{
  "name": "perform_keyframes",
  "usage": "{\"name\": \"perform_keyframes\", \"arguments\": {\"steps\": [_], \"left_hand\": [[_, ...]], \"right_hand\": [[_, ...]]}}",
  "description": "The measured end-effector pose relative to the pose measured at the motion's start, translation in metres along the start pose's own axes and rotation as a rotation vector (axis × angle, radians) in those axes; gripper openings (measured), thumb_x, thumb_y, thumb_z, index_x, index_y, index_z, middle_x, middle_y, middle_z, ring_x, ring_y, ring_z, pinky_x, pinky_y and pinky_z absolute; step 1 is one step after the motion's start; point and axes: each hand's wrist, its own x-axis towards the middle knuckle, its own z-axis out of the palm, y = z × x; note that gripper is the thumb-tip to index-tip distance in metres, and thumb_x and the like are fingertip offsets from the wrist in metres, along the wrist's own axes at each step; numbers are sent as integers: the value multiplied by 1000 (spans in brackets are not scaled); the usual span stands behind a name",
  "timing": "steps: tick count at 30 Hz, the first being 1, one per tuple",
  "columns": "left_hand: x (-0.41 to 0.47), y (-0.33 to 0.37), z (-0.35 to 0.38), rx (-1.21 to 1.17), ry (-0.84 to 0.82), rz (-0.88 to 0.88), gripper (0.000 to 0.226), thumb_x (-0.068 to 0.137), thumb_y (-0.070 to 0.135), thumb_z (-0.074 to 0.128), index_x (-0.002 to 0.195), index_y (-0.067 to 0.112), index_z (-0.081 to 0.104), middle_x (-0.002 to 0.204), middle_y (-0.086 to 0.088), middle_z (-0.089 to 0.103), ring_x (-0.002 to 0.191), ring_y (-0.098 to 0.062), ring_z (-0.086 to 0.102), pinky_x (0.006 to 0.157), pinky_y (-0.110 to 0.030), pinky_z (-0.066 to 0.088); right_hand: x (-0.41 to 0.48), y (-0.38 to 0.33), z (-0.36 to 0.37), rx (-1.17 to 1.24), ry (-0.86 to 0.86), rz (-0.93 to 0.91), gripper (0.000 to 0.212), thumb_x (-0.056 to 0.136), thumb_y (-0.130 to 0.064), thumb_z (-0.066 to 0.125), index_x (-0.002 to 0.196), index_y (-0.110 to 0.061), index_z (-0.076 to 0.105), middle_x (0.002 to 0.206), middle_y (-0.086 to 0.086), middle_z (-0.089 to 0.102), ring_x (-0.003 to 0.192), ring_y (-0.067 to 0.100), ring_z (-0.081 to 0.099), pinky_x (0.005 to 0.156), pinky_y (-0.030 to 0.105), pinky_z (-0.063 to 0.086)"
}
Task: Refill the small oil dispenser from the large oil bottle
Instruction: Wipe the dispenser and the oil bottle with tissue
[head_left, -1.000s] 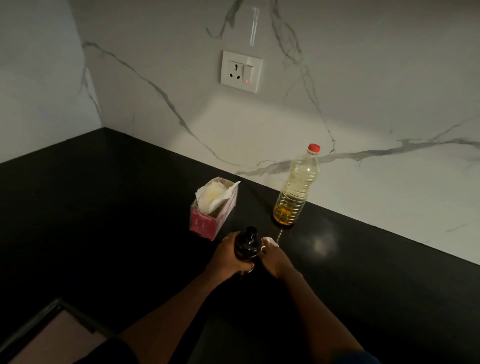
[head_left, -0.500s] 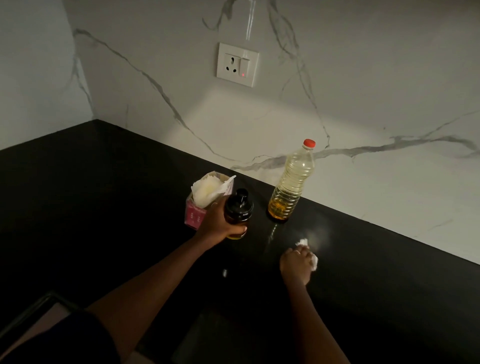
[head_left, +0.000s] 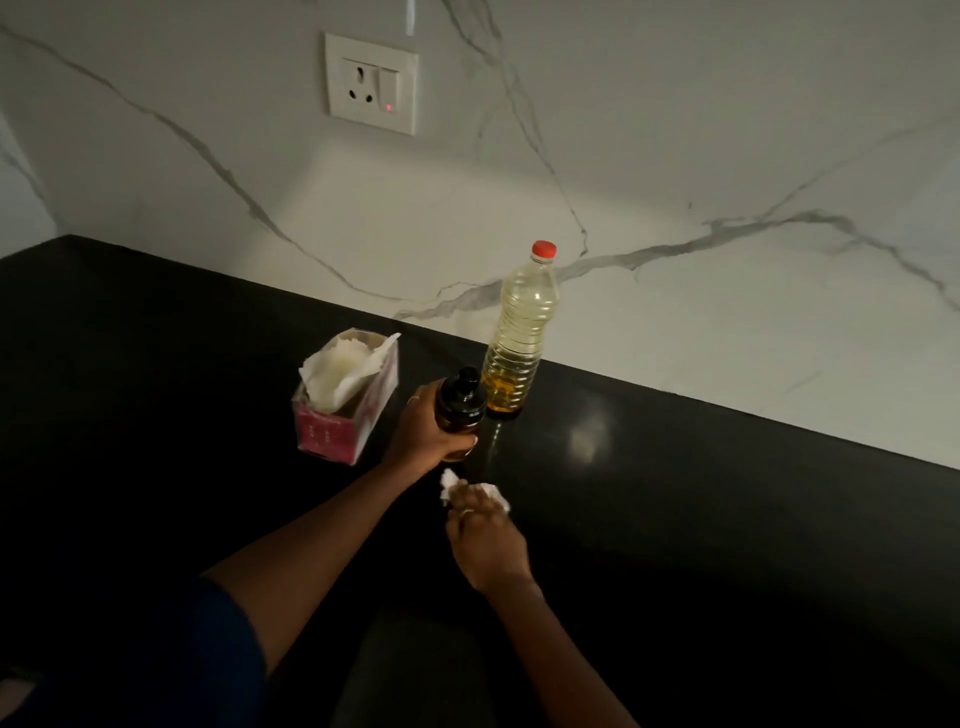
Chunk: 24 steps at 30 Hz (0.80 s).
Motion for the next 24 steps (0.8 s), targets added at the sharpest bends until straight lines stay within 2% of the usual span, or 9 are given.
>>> {"name": "perform_keyframes", "arguments": {"steps": [2,5,9,11,14,16,19,24], "left_hand": [[4,-3,9,17,-17,-19,79,56,13,84,126,17,47,125,-4,52,117,-20,50,93,-28,35],[8,-9,19,48,-41,-48,79,58,14,83,127,18,45,129,-3,48,120,-21,46,92,-27,32],[10,-14,25,66,-11,-91,80,58,14,83,128,18,45,131,-4,48,124,-23,44,92,-27,29],[11,-14,25,65,-23,-98,79,59,13,83,128,17,45,132,-4,48,125,-23,44,93,-28,30],[11,-12,24,54,-42,-122,78,61,13,82,129,17,44,134,-3,48,128,-23,42,100,-33,32],[11,-13,21,42,-70,-137,78,63,14,81,131,17,43,135,-4,47,128,-22,41,104,-37,32],[10,-15,13,30,-149,-122,79,64,16,81,132,17,41,136,-5,46,128,-23,42,104,-38,33],[4,-21,-2,34,-187,-83,83,64,16,82,136,15,38,135,-5,49,126,-22,44,100,-31,34]], "right_hand": [[-11,35,-18,12,72,139,44,98,-27,34,141,-16,37,149,0,36,138,13,29,111,27,29],[-31,88,-44,28,142,346,41,98,-22,35,138,-14,40,147,5,37,136,17,32,109,30,28],[-66,155,-68,-193,163,589,39,98,-15,30,134,-10,44,150,9,30,138,23,26,111,32,26],[-74,170,-72,-260,135,685,40,99,-13,27,136,-8,41,152,12,25,141,26,22,113,36,26],[-67,156,-71,-264,133,795,41,100,-15,25,136,-4,40,151,18,24,139,32,23,111,41,27],[-54,130,-64,-234,156,789,43,99,-16,26,137,-1,37,149,20,26,137,33,26,109,41,30],[-32,78,-39,-191,155,617,44,98,-19,31,137,-1,38,149,18,28,137,31,26,107,39,33],[-4,-16,9,-167,69,258,49,99,-27,30,141,-2,33,153,16,21,142,29,18,115,38,20]]}}
